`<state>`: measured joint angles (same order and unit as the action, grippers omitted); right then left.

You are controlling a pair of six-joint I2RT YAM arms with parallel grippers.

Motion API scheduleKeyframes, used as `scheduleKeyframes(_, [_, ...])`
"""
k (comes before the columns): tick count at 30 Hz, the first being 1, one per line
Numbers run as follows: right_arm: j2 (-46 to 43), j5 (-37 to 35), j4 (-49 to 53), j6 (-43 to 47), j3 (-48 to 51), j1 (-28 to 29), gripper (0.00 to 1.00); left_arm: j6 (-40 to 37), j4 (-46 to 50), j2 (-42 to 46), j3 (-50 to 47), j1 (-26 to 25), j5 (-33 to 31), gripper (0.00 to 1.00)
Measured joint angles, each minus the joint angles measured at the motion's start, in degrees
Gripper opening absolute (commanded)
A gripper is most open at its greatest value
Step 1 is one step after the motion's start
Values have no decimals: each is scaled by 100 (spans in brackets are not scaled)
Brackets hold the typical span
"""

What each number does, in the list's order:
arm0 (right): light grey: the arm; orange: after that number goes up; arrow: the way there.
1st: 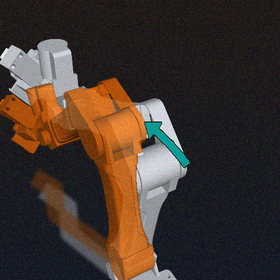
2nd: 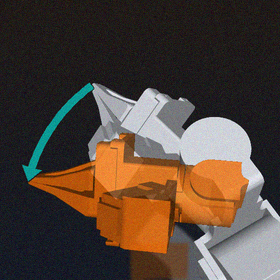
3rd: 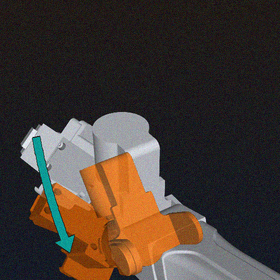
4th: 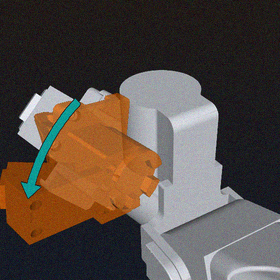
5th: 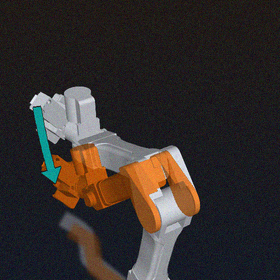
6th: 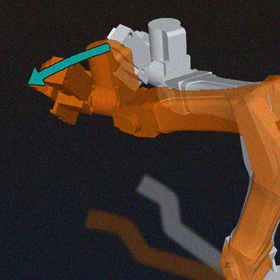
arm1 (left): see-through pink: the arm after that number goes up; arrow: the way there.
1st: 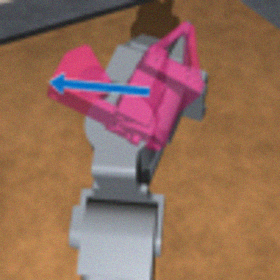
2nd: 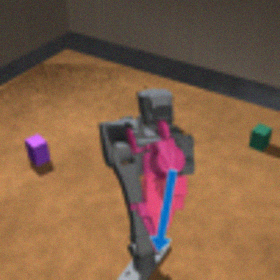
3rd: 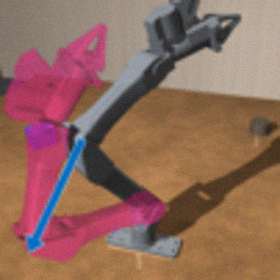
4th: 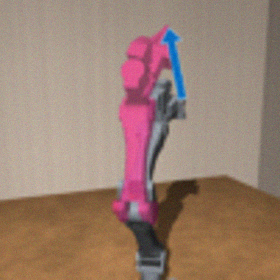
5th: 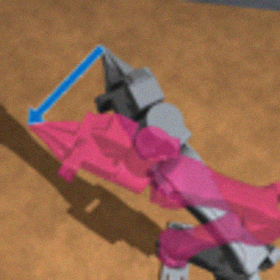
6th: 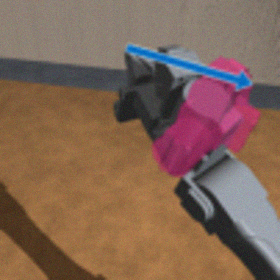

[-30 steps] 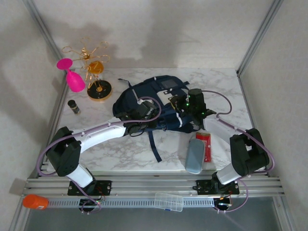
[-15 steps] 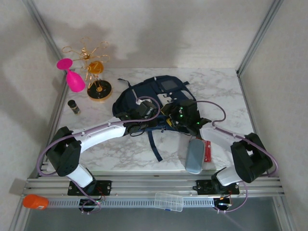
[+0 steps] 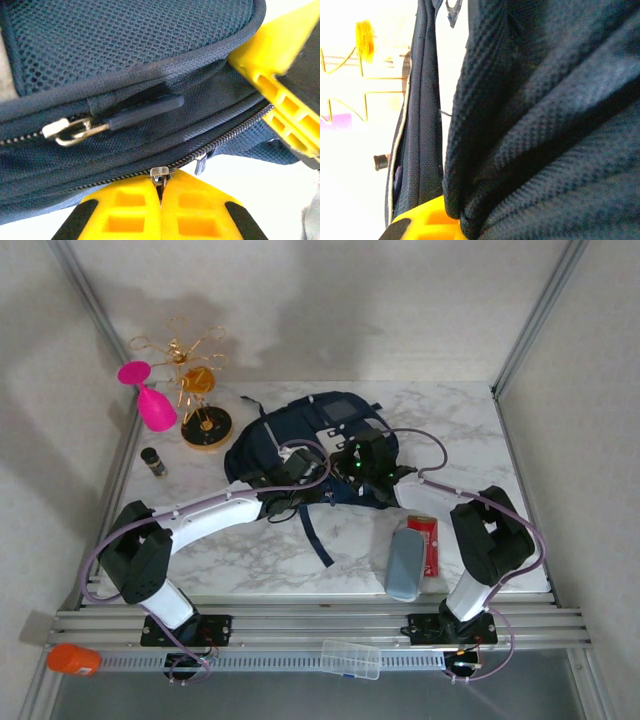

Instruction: Pack the student bag

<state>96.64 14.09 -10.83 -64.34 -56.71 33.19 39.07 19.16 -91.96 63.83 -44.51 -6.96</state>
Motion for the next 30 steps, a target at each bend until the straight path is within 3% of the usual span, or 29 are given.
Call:
scheduleKeyframes(4, [-11,785,223,887,2,-393,0,-4,90,245,-227,-72,-39,0])
scheduleKeyframes(7, [13,1438,824,1692,-219,-1054,0,-15,280,664,-612,-81,-26,0])
scheduleKeyframes(11, [72,1773,1456,2387,-612,-1676,0,-37,243,839,-787,-76,50,0])
scheduleKeyframes(12, [76,1779,1506,2452,-647,-1696,3,-50,186,839,-787,-79,79,0])
scheduleKeyframes(16, [186,1700,1683,2645,-905,-1582,46,-52,144,813,-785,-37,168,0])
scheduleKeyframes(19, [155,1392,1801,2656,-1005,-1493,62,-46,122,686,-748,-39,188,0])
scheduleKeyframes(23, [-452,772,1797,2295,-487,-1386,73,-4,81,485,-684,-39,258,0])
scheduleKeyframes(26, [-1172,470,1731,1893,98,-1080,74,17,9,444,-660,-44,337,0])
scheduleKeyframes(30, [-1506,372,1379,1246,472,-409,74,17,-11,396,-560,-50,356,0])
